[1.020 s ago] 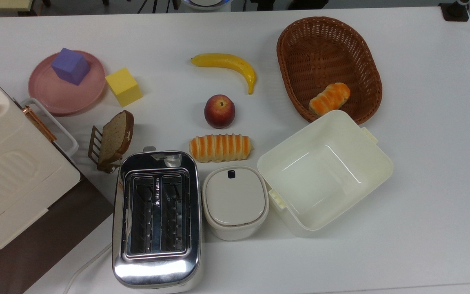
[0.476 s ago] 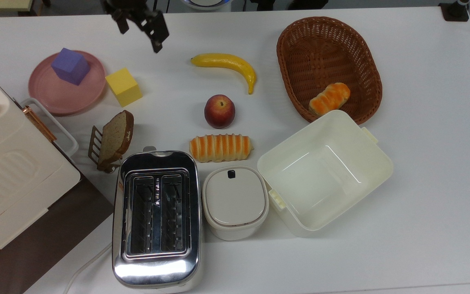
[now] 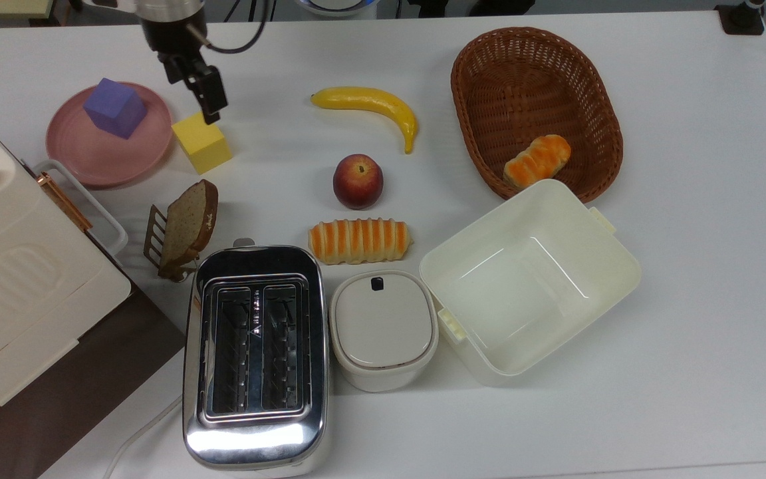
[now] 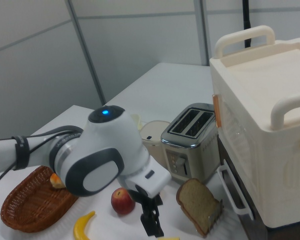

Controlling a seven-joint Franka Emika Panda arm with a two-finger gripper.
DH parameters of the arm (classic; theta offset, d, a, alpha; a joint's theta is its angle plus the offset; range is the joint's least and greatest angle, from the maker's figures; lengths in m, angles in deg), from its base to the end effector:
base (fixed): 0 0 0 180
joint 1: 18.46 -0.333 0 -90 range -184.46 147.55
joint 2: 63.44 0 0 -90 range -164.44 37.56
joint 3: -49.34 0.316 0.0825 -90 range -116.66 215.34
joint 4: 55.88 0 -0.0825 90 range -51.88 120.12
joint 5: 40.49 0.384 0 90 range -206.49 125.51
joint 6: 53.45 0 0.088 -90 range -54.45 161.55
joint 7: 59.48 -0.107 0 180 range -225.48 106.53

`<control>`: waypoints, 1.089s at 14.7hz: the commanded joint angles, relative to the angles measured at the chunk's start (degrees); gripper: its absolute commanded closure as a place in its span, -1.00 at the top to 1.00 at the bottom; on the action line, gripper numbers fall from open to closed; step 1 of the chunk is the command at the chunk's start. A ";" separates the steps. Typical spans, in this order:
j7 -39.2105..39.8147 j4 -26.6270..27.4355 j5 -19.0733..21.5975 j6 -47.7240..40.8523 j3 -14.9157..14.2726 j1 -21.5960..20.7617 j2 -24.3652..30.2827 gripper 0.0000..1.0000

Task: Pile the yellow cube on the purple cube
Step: 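Move the open gripper down over the yellow cube, then close the gripper on the yellow cube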

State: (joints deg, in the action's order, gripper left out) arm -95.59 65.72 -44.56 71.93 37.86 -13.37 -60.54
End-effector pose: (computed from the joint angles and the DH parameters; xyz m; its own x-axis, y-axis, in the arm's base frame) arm 0.5193 -0.1582 0.4442 0.6296 -0.7671 0.1232 -0.7708 -0.6366 -0.0253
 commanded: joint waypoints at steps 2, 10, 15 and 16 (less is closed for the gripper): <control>-4.22 1.18 -0.94 2.41 -1.44 0.89 -1.31 1.00; -3.79 1.62 -1.98 3.46 -1.44 1.07 -7.02 1.00; -3.79 1.53 -3.66 4.25 -1.44 0.98 -8.69 1.00; -3.79 1.53 -3.92 4.51 -1.44 0.98 -8.87 1.00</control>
State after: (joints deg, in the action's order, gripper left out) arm -98.21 66.01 -46.82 74.26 36.66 -12.01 -69.73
